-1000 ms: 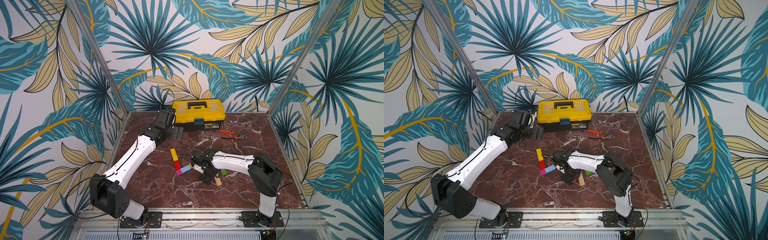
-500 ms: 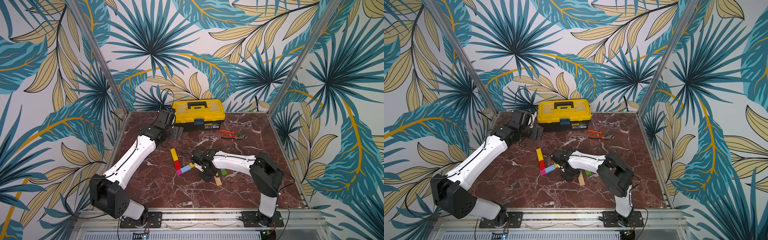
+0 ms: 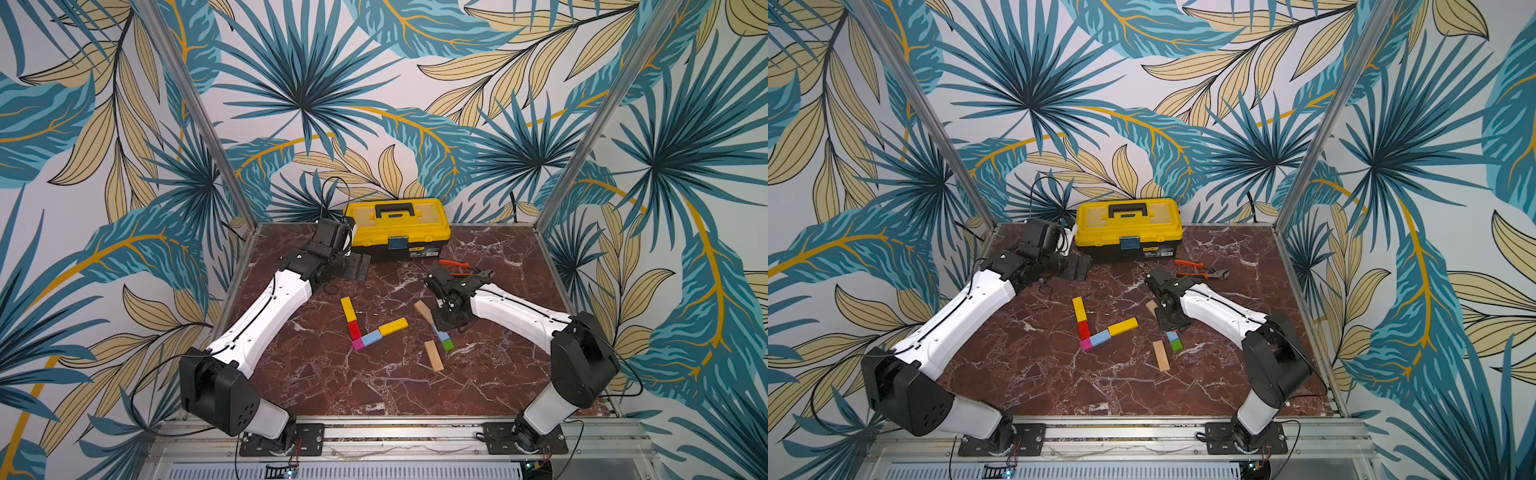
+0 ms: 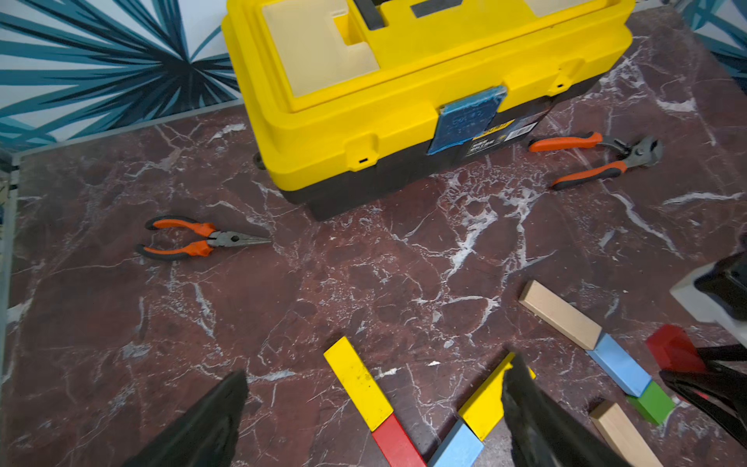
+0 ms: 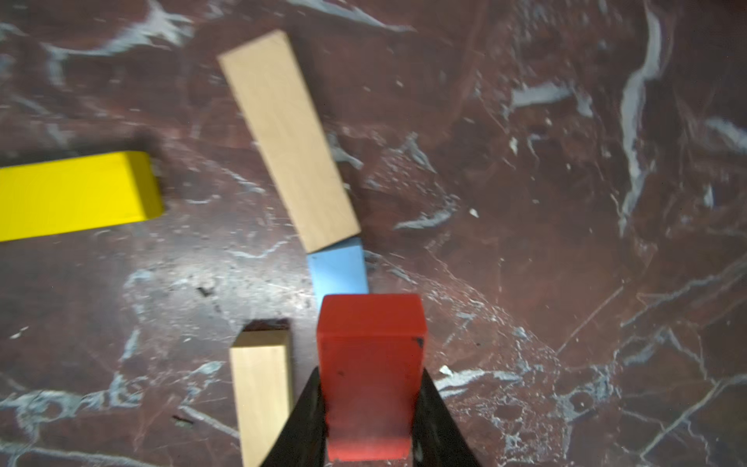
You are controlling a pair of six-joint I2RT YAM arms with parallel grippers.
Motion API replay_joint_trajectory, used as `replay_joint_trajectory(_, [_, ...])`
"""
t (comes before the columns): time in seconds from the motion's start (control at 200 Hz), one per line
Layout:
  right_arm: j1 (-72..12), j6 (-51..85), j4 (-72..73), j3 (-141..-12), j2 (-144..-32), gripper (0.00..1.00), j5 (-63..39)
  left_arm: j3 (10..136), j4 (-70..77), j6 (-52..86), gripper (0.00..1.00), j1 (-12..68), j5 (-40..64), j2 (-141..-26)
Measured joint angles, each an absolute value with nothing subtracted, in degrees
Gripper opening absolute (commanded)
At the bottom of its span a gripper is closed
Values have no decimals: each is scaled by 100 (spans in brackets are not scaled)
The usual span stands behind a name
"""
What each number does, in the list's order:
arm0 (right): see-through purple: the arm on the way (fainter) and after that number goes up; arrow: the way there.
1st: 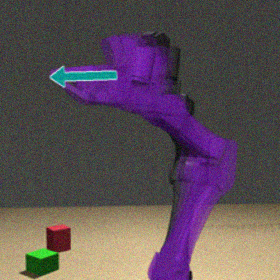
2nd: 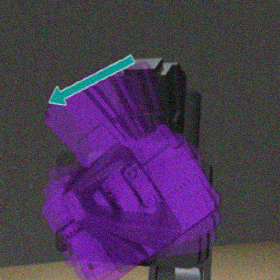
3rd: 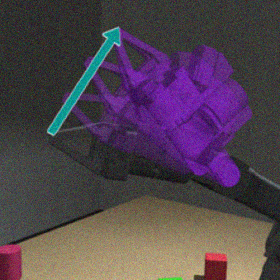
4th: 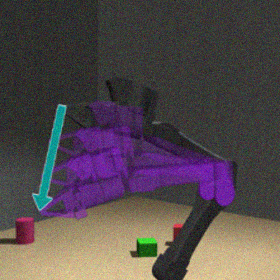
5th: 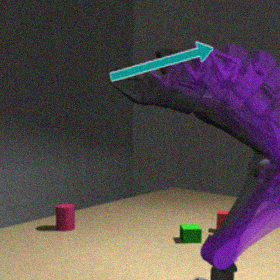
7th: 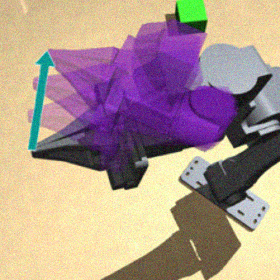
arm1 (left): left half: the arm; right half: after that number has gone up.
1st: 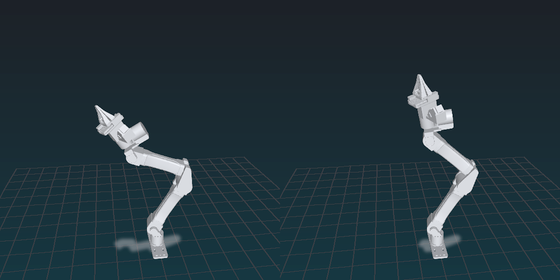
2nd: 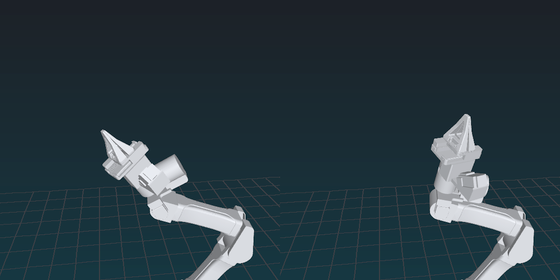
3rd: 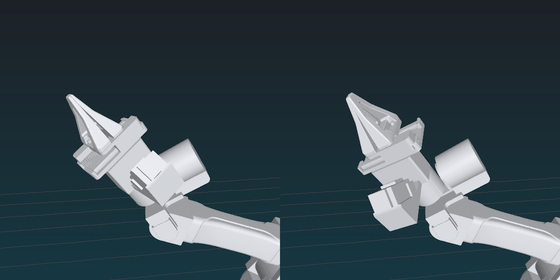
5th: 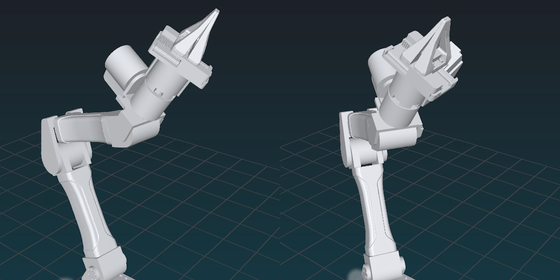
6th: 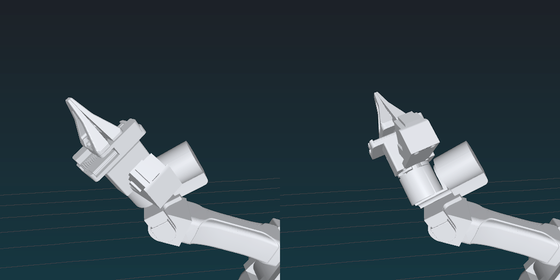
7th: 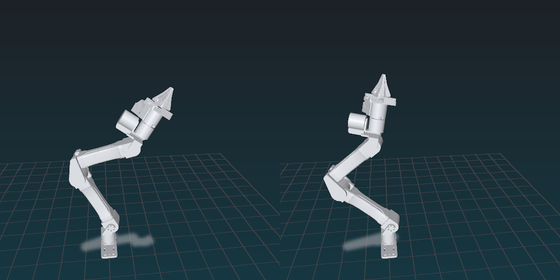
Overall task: Assemble the letter v with building blocks
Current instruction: Pick up the building block from the center of the board.
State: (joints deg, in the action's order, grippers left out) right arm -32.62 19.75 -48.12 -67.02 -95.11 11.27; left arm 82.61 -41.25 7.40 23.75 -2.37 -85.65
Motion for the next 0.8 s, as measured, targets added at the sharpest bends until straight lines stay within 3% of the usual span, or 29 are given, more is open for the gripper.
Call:
replay_joint_trajectory(0.376, [-2464,2753,-4460,-6049,-9504,22,849,9419,-4021,685,99,3260,272,-9872])
replay_joint_trajectory(0.796, [-2134,2978,-4038,-5988,-9815,25,591,10082,-4010,687,99,3568,694,-10538])
